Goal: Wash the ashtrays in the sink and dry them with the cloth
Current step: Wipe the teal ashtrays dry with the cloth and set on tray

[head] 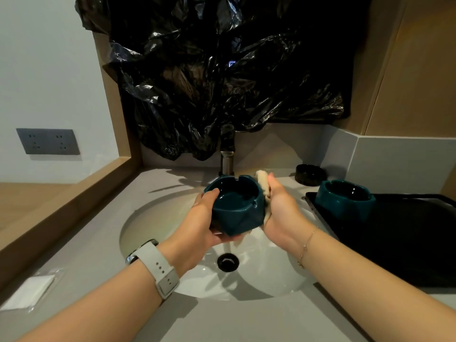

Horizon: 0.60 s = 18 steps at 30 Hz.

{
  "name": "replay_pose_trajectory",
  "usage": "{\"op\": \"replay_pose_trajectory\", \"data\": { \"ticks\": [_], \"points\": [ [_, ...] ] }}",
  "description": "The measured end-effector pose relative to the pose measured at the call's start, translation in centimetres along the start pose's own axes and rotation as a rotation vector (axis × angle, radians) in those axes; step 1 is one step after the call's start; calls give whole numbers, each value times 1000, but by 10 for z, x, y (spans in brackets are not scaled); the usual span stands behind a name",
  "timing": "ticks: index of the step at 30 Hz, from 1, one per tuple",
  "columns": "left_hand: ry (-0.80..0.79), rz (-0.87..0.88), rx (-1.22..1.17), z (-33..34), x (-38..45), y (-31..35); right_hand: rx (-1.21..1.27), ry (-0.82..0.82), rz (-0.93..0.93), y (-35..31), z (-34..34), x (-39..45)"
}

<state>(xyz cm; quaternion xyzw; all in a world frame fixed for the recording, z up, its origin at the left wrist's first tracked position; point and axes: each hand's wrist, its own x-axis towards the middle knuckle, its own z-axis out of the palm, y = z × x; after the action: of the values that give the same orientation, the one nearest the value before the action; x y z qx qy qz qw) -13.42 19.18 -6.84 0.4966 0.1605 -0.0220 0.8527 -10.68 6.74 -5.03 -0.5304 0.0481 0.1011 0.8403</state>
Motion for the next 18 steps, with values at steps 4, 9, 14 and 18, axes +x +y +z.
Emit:
{"op": "replay_pose_trajectory", "data": {
  "ticks": [4,9,14,18],
  "points": [
    [66,28,38,3,-2,2,-66,27,-7,2,1,0],
    [115,32,-23,5,-6,1,-142,40,-5,8,0,-2],
    [191,24,-158,4,-3,18,-410,-46,-62,-6,-13,0],
    [207,23,-143,13,-11,43,-535,-13,-223,-46,-25,0]
  ]
}}
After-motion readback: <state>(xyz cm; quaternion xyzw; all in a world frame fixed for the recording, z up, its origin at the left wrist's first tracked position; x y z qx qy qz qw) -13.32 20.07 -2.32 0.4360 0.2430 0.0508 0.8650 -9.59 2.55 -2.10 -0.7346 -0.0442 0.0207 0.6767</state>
